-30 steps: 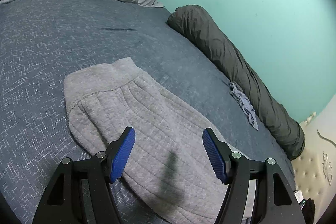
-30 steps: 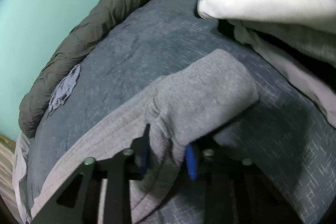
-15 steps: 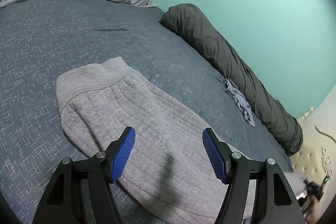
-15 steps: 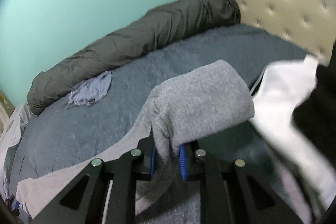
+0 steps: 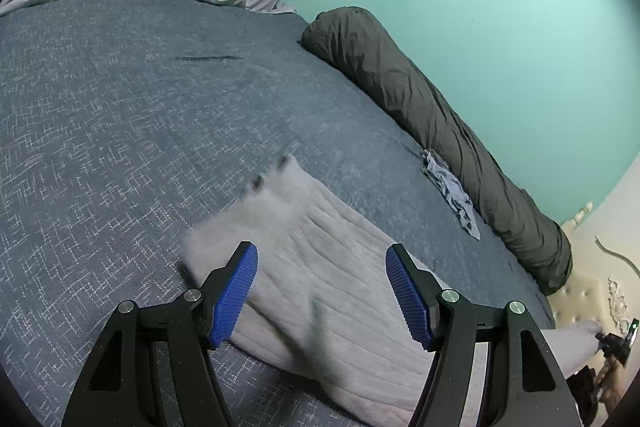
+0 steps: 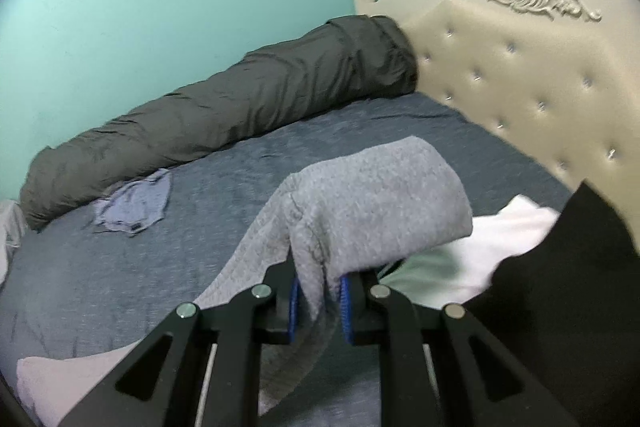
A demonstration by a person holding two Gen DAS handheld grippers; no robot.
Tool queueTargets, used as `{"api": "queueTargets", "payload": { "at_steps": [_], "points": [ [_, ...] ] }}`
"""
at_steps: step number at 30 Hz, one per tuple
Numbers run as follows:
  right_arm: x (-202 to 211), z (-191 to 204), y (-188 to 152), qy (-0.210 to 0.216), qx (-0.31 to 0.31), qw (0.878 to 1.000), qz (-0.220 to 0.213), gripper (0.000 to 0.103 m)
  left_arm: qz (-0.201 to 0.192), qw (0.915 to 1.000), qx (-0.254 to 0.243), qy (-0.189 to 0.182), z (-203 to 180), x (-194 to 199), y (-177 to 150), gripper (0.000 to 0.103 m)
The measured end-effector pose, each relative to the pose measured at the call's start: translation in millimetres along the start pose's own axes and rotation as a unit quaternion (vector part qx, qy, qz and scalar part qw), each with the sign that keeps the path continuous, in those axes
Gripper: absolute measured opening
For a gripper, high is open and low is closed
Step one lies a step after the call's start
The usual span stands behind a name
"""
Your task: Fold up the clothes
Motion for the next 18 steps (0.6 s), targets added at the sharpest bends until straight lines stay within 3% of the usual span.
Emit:
{"api": "queueTargets", "payload": {
  "at_steps": [10,18],
  "points": [
    [9.3,-22.5,16.0,-0.064,0.027,0.998,-0.009,0.015,0.005,1.0000,0.002,-0.003,1.8,-0.2,-1.6,0.070],
    [34.9,100.1,-6.8,-0.009,0.163,0.986,-0.027,0.015,0.019,0.9997,-0.016,0.000,-2.4,-1.4,-4.5,0.071]
  ]
}}
Point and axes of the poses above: each gripper's, at about its wrist camera, not at the fingertips, and x roughly against the way its jaws point, z to its left, y to its top, the point moved 1 cm from there along -x, roughly the way its jaws point, and after that the axes turned 9 degrees about -y, right-handed, at the moved point
